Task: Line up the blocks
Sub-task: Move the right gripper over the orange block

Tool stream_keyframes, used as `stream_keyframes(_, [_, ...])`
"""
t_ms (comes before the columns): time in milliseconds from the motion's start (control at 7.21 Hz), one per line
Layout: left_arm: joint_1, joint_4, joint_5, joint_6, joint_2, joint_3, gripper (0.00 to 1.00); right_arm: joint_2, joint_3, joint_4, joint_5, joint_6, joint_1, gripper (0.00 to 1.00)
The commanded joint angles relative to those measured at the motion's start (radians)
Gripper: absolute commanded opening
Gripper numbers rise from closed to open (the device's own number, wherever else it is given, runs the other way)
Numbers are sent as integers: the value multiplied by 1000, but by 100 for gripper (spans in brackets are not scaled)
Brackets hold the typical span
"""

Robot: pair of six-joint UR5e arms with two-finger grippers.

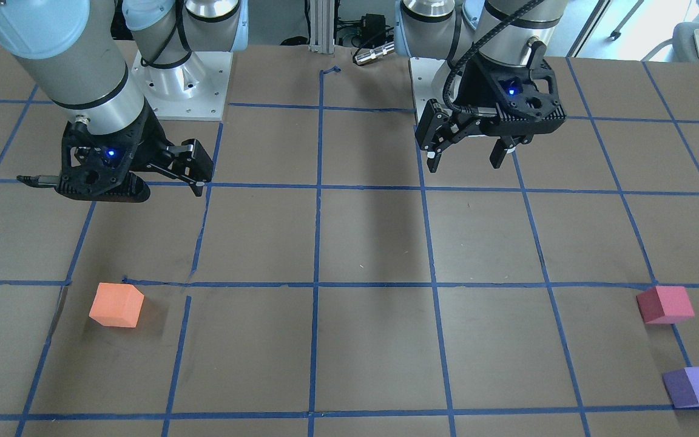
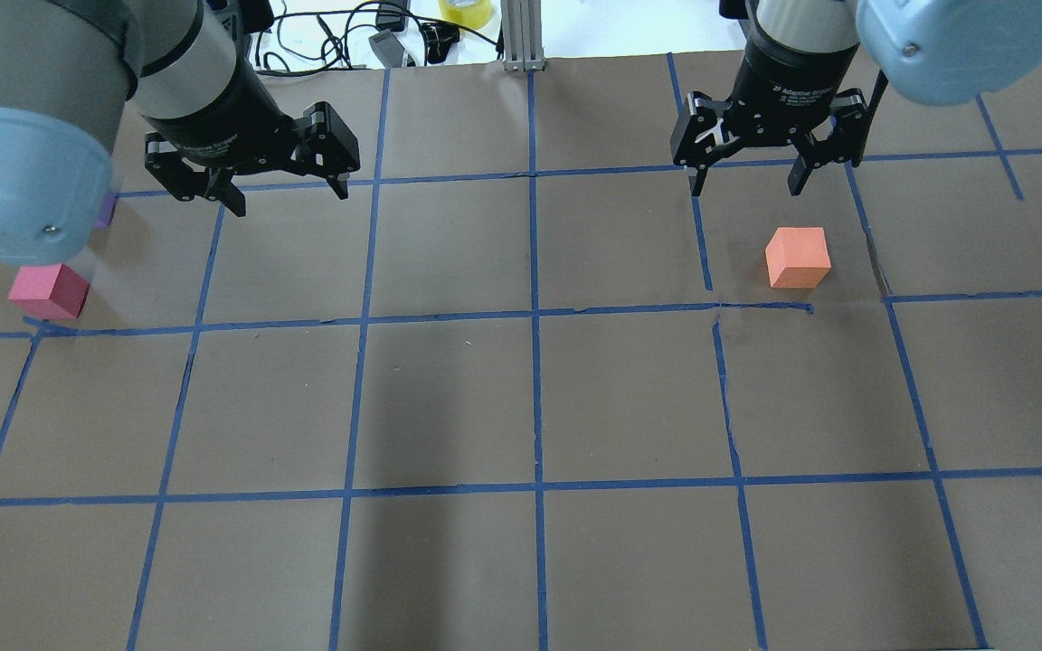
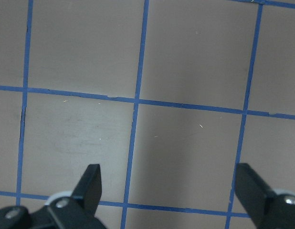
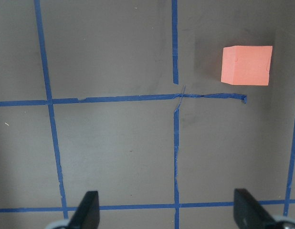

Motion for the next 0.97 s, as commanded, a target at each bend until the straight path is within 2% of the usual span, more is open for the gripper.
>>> stream_keyframes(0, [-2,8,-1,-1,-7,-1,100,2,14,1,1,-12,-12,100])
stream_keyframes(416, [-2,9,1,-3,-12,-3,100,8,18,-28,-9,-133,-104,100])
stream_keyframes(555, [-2,8,1,-7,-10,-3,100,20,28,-102,-12,-133,-138,100])
stream_keyframes(832, [-2,8,3,-7,-10,-3,100,65,67,-173,-13,-131,-167,100])
